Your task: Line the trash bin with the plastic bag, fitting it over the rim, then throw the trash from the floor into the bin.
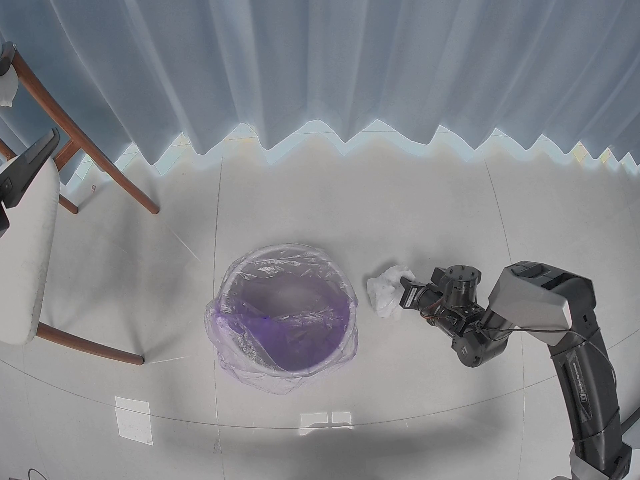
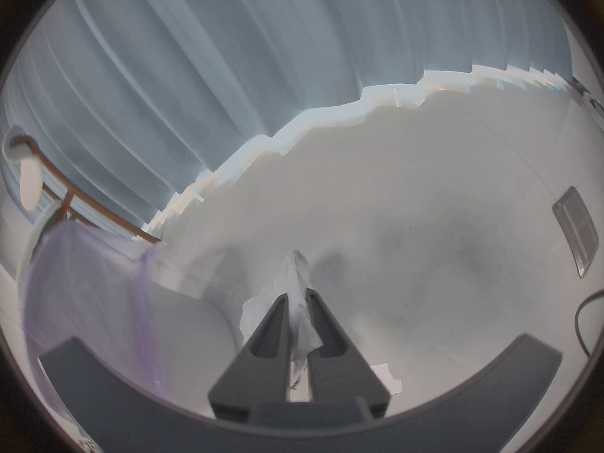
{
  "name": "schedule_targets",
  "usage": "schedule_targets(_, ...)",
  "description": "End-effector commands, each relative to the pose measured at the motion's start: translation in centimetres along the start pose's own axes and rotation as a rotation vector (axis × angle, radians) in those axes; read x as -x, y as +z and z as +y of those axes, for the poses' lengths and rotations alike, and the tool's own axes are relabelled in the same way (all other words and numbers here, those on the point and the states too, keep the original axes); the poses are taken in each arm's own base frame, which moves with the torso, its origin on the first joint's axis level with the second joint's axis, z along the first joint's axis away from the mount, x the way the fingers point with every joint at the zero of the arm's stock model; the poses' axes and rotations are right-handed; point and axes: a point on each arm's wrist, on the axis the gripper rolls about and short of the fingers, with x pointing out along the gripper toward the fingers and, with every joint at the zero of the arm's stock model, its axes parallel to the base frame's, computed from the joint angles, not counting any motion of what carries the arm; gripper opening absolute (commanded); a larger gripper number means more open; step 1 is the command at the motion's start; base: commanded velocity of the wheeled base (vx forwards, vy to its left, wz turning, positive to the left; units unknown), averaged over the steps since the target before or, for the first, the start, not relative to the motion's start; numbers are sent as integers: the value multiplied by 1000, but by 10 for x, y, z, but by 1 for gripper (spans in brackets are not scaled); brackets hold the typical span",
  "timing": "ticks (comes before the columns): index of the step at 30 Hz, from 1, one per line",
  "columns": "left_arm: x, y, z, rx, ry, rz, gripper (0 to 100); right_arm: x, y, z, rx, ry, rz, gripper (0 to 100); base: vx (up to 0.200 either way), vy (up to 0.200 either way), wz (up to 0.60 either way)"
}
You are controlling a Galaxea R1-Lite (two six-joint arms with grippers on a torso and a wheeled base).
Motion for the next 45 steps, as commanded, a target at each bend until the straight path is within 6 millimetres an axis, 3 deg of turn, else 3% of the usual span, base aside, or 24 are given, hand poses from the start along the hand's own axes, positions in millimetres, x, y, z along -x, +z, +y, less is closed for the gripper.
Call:
schedule_targets(1, 0, 1, -2, -8, -3, -3, 100, 59, 62, 27, -71, 47, -98, 0, 0, 0, 0)
schedule_targets(9, 1, -3, -7, -2, -29, 6, 100, 124, 128, 61, -149, 173, -269, 0, 0, 0, 0)
schedule_targets(13, 1, -3, -8, -5, -33, 5, 100, 151, 141, 88, -184, 252, -286, 0, 0, 0, 0)
schedule_targets(18, 2, -3, -11, -8, -37, 4, 100, 157, 114, 125, -145, 361, -239, 0, 0, 0, 0)
schedule_targets(25, 2, -3, -11, -8, -39, 3, 100, 137, 62, 140, 38, 398, -192, 0, 0, 0, 0)
schedule_targets(36, 2, -4, -13, -4, -51, 6, 100, 116, 31, 166, 105, 465, -170, 0, 0, 0, 0)
schedule_targets(45, 2, -4, -13, -4, -51, 6, 100, 86, 7, 166, 134, 462, -171, 0, 0, 0, 0)
